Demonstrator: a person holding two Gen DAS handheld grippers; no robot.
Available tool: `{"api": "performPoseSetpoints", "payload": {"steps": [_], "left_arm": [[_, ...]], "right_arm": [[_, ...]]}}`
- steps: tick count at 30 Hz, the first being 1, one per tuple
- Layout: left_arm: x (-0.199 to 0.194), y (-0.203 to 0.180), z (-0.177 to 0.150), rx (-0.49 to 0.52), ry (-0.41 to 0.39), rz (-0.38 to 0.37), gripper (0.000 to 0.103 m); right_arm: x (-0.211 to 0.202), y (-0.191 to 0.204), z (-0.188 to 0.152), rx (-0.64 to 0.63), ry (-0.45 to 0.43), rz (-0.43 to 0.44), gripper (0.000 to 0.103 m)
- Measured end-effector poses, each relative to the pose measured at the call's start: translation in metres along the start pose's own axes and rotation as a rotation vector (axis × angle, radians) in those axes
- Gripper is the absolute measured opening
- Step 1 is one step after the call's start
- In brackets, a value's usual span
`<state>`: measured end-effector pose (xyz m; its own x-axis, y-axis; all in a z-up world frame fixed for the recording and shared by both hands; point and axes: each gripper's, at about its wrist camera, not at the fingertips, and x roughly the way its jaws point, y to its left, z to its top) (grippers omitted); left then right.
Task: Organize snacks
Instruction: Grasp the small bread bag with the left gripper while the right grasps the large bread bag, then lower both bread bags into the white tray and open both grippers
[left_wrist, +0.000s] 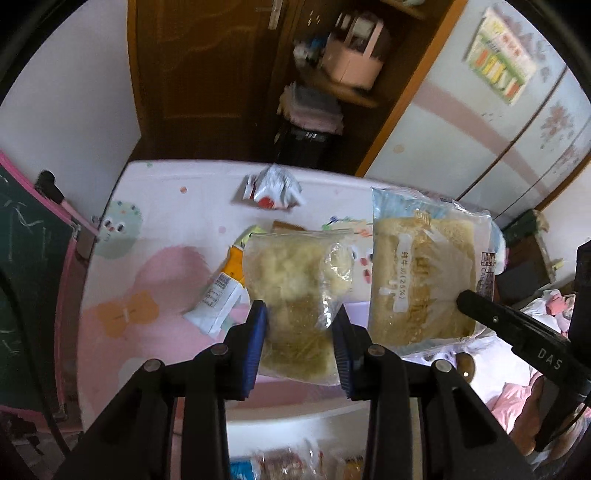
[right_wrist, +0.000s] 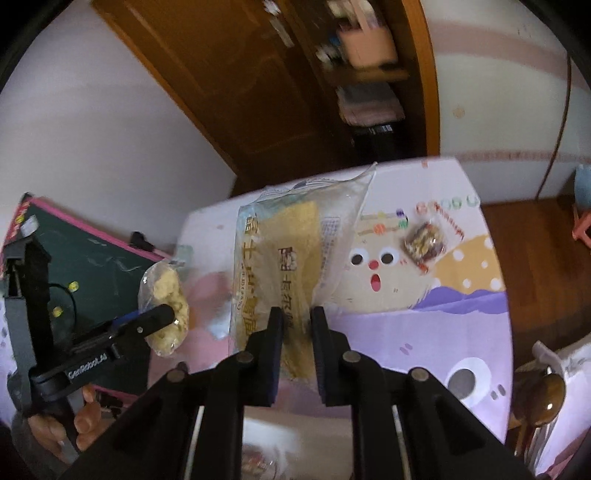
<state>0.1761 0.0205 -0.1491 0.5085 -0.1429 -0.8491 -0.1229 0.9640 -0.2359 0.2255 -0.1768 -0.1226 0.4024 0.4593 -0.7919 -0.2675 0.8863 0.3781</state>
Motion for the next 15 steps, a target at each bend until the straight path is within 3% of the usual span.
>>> {"api": "performPoseSetpoints", "payload": {"steps": [8,15], "left_arm": [[-0.086,-0.017,-0.042,0.033,-0.071,-0.002,0.033],[-0.130,-0.033,-0.094,0.050,-0.086,0.017,0.033]], "right_arm": [[-0.096,0.031,-0.044,-0.121,-0.069,0.054,0.015],[-0.136,0.045,-0.089,-0.186,-0.047,0.067,0.015]]}}
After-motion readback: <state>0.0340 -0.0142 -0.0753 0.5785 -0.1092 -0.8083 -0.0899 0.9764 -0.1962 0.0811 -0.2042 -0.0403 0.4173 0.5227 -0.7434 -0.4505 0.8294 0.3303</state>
